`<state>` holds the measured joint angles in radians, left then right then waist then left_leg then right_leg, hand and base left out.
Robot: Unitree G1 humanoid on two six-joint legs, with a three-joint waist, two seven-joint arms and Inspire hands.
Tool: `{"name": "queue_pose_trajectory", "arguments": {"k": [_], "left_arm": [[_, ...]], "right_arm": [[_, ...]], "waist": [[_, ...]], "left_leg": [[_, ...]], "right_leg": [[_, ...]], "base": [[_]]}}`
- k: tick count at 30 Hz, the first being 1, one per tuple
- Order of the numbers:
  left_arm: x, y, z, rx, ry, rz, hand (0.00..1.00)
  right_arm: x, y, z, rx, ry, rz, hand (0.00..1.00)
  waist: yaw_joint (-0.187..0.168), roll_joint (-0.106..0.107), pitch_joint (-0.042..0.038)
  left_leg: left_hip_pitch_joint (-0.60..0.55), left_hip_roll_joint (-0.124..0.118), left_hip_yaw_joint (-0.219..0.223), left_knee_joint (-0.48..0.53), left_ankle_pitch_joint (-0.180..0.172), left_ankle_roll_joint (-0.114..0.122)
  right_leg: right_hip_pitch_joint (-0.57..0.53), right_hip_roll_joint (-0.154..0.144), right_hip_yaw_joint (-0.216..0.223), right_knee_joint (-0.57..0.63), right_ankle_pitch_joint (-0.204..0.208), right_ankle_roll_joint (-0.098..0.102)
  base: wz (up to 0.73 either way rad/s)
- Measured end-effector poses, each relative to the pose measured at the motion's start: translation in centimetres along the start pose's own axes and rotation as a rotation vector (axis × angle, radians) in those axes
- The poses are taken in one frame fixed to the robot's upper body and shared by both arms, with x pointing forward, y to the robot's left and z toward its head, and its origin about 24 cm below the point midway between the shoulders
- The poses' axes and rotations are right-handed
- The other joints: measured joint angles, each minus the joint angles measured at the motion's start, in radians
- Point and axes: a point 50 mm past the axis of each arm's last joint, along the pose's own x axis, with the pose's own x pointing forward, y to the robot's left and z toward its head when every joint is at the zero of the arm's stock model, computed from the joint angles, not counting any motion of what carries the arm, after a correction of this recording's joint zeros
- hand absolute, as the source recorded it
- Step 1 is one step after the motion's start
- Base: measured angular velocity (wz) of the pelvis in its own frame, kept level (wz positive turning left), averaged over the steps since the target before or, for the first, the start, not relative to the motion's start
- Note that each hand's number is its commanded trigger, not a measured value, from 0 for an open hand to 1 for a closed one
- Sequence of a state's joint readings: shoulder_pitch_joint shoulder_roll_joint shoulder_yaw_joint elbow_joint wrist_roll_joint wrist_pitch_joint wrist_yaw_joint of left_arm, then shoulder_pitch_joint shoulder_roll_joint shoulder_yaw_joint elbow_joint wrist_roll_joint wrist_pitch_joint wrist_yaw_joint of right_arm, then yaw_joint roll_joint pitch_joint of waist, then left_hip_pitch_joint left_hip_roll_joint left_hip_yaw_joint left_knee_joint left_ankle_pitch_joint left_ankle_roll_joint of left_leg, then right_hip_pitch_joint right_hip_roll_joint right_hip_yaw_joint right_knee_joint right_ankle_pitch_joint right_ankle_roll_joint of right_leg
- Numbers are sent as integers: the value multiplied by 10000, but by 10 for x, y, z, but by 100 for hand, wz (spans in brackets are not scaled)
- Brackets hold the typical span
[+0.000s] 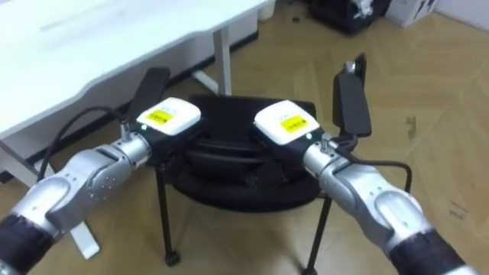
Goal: Push chair
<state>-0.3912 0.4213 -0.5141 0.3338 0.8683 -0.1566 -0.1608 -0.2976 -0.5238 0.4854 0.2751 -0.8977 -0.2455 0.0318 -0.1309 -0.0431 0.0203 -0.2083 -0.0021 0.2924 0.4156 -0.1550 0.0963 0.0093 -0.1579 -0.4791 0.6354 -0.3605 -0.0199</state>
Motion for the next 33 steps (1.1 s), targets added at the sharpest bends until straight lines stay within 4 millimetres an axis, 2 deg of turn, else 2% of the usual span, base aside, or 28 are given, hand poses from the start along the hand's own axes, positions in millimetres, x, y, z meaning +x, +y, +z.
{"name": "queue_pose_trajectory", "arguments": {"k": [1, 2, 3, 4, 5, 6, 7, 8, 9, 10, 11, 12, 13, 14, 15, 16, 17, 18, 19, 20, 21, 23, 24, 25, 27, 30, 33], "left_arm": [[0, 0, 0, 26, 5, 6, 100], [1, 0, 2, 38, 1, 49, 100], [1, 0, 2, 45, -13, 65, 100], [2, 0, 3, 55, -19, 55, 100], [2, -2, 4, 85, -32, 3, 100], [3, -2, 6, 133, -67, -30, 100], [3, -3, 7, 185, -92, -78, 100], [3, -4, 8, 205, -172, -137, 100], [3, -6, 9, 243, -227, -213, 100], [3, -8, 10, 285, -249, -286, 100], [2, -9, 10, 336, -313, -372, 100], [1, -8, 9, 214, -337, -340, 100], [1, -9, 8, 146, -303, -379, 100], [1, -9, 7, 110, -271, -389, 100], [1, -9, 7, 65, -218, -418, 100], [1, -10, 7, -1, -201, -428, 100], [1, -10, 6, -30, -196, -443, 100], [0, -10, 5, -39, -205, -427, 100], [0, -9, 5, -61, -195, -383, 100], [1, -10, 6, -94, -182, -381, 100], [1, -7, 5, -101, -216, -282, 100], [2, -4, 6, -66, -296, -152, 100], [2, -4, 6, -68, -293, -152, 100], [2, -5, 6, -81, -283, -177, 100], [-2, -6, 1, 88, -235, -183, 100], [-9, -4, -11, 439, -60, -114, 100], [-11, -2, -13, 566, -64, 28, 100]], "right_arm": [[0, 0, 0, -29, -12, 9, 100], [-2, -1, -2, -120, -28, 22, 100], [-3, -2, -3, -199, -82, 57, 100], [-3, -1, -3, -216, -112, 78, 100], [-5, 1, -3, -190, -167, 161, 100], [-7, 4, -3, -154, -205, 244, 100], [-8, 6, -2, -112, -197, 276, 100], [-10, 10, -2, -14, -172, 318, 100], [-12, 15, -2, 132, -109, 337, 100], [-12, 18, -2, 237, -87, 336, 100], [-13, 22, -1, 311, -80, 299, 100], [-12, 20, -2, 274, -104, 209, 100], [-11, 19, -1, 183, -132, 121, 100], [-11, 19, -1, 133, -137, 54, 100], [-10, 18, -2, 86, -149, 22, 100], [-10, 17, -2, 65, -162, 14, 100], [-10, 17, -2, 74, -198, 17, 100], [-10, 16, -1, 69, -230, -38, 100], [-10, 16, -1, 59, -232, -85, 100], [-10, 15, -3, 3, -197, -78, 100], [-10, 14, -4, -23, -138, -114, 100], [-9, 11, -7, -144, -85, -28, 100], [-8, 10, -6, -207, -84, 66, 100], [-8, 10, -6, -262, -83, 105, 100], [-6, 9, 1, -390, -383, 162, 100], [0, 8, 15, -166, -795, 79, 100], [2, 8, 18, -117, -863, 91, 100]], "waist": [[1, -24, -12], [-66, -36, -19], [-168, -48, -16], [-215, -63, -14], [-246, -66, -13], [-251, -65, -12], [-250, -62, -12], [-252, -48, -5], [-227, 2, 8], [-205, 23, 17], [-59, 74, 5], [196, 135, 20], [315, 211, 26], [322, 229, 24], [321, 223, 17], [309, 202, 24], [214, 143, 23], [198, 46, 19], [216, 49, 31], [400, 131, -17], [480, 200, -43], [570, 172, -29], [841, 169, -33], [893, 184, -35], [970, 170, -25], [1050, 39, 36], [987, -38, 57]], "left_leg": [[17, -67, -4, 3, -26, 25], [37, -232, -136, 36, -81, 90], [41, -381, -421, 187, -168, 139], [57, -454, -583, 274, -205, 154], [124, -575, -951, 404, -282, 166], [150, -605, -1161, 537, -308, 185], [192, -586, -1190, 538, -326, 208], [322, -525, -1292, 481, -353, 223], [503, -430, -1643, 437, -401, 190], [594, -379, -1967, 419, -411, 172], [654, -396, -2533, 432, -456, 105], [656, -573, -2985, 391, -477, 70], [680, -705, -3174, 315, -484, 62], [697, -812, -3361, 312, -482, 59], [728, -1005, -3711, 325, -477, 24], [750, -1105, -3923, 354, -485, -7], [756, -1312, -4474, 477, -529, -124], [669, -1492, -4889, 752, -670, -285], [547, -1516, -5072, 1021, -810, -365], [341, -1396, -5203, 1351, -1011, -564], [168, -1100, -5134, 1369, -1052, -678], [77, -833, -5171, 1216, -982, -829], [237, -749, -5228, 923, -914, -930], [327, -724, -5318, 762, -874, -966], [611, -708, -5733, 266, -715, -1061], [803, -628, -5797, -153, -569, -1099], [822, -620, -5978, -234, -556, -1101]], "right_leg": [[-162, -201, -77, 505, 35, 70], [-451, -594, -175, 1498, 222, 373], [-598, -802, -102, 2226, 464, 299], [-618, -864, -57, 2477, 578, 267], [-609, -809, 181, 2778, 853, 234], [-600, -615, 416, 2870, 1209, 229], [-582, -481, 552, 2896, 1411, 216], [-590, -195, 841, 2972, 1883, 237], [-651, 157, 1196, 3104, 2542, 428], [-762, 317, 1392, 3237, 2909, 571], [-1072, 502, 1875, 3438, 2587, 616], [-1513, 598, 2378, 3417, 1690, 475], [-1928, 605, 2837, 3209, 1192, 345], [-2097, 617, 3114, 3010, 1034, 380], [-2341, 611, 3718, 2369, 770, 464], [-2386, 614, 4033, 1855, 699, 508], [-2352, 635, 4693, 543, 668, 543], [-2250, 628, 5339, -793, 947, 792], [-2223, 661, 5352, -821, 1366, 907], [-2164, 693, 4866, -858, 1215, 782], [-2059, 768, 4329, -1064, 1251, 601], [-1845, 914, 3902, -1386, 1336, 381], [-1684, 1064, 3855, -1629, 1398, 274], [-1553, 1086, 3773, -1796, 1428, 234], [-1098, 1075, 3318, -2218, 1447, 160], [-770, 1097, 3079, -2568, 1451, 100], [-496, 1156, 2868, -3042, 1582, 114]], "base": [[47], [66], [77], [87], [91], [94], [99], [101], [94], [76], [42], [44], [37], [74], [82], [121], [132], [129], [104], [85], [91], [78], [40], [29], [52], [33], [20]]}}
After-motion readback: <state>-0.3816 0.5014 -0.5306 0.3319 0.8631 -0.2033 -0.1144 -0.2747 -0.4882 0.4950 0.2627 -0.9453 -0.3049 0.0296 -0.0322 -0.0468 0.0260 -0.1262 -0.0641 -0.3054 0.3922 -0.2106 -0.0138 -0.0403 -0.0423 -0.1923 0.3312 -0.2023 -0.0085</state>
